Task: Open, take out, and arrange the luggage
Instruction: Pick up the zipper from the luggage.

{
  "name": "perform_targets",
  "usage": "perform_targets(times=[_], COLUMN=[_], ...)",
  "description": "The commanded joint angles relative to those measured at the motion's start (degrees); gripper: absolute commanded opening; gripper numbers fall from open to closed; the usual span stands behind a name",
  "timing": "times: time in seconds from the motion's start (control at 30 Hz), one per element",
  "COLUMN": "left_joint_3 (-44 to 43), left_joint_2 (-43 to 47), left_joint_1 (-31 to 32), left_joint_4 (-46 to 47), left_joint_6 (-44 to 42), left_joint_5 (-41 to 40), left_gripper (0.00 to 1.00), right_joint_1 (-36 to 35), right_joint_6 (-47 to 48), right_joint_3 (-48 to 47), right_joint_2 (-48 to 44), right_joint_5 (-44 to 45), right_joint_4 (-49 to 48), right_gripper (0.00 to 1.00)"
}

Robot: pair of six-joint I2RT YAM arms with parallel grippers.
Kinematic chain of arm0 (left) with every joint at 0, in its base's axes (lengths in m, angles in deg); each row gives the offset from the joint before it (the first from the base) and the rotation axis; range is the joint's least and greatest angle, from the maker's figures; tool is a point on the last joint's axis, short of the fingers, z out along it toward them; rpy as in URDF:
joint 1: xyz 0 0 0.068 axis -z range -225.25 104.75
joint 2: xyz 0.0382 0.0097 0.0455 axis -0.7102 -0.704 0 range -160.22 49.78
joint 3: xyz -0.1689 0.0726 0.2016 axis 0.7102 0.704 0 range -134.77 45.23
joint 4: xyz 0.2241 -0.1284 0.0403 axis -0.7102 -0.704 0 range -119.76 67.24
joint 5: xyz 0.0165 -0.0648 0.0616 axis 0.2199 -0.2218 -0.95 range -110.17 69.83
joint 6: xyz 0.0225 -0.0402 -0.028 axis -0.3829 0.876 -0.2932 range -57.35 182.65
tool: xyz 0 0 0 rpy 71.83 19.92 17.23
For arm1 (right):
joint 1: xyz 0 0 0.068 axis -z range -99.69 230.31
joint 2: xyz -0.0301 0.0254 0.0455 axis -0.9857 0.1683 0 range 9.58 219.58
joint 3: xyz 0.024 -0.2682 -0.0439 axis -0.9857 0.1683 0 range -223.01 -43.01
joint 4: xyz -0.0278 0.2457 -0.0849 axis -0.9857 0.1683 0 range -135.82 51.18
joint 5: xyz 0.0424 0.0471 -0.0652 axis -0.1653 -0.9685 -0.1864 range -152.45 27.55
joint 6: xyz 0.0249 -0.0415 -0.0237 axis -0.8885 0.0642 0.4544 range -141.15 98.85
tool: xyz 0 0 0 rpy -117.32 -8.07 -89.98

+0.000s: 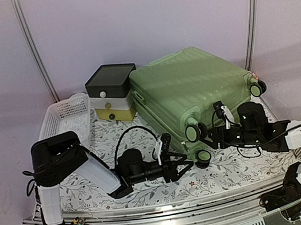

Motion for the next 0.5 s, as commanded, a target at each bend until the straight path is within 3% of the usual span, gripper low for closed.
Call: perform_targets(times=[0.0, 0.17, 0.33, 0.47], left_joint_3=[0.36, -0.1, -1.35, -2.34], left_joint_2=[0.78, 0.0, -1.45, -2.38], left_joint_1=[-1.27, -1.48, -1.55, -1.84], left_joint_4=[1.31, 1.76, 3.43, 3.89], left_joint_6=[0.29, 0.03, 0.46, 1.17], left_joint_5=[-2.05, -3.75, -3.68, -3.65], left_gripper=[0.63, 0.61, 0.44, 0.46], right_joint_1=[0.01, 0.7, 1.16, 1.29], right_joint_6=[-0.96, -2.13, -2.48, -2.24], right_joint_3=[1.43, 3.3, 3.31, 3.1], right_joint_2=[-1.86, -2.14, -1.37, -0.8], right_joint_5=[-0.96, -2.09, -3.0, -3.33], right_joint_4=[-2.4, -4.86, -5.93, -6.03], right_gripper=[0.6, 0.6, 0.6, 0.6])
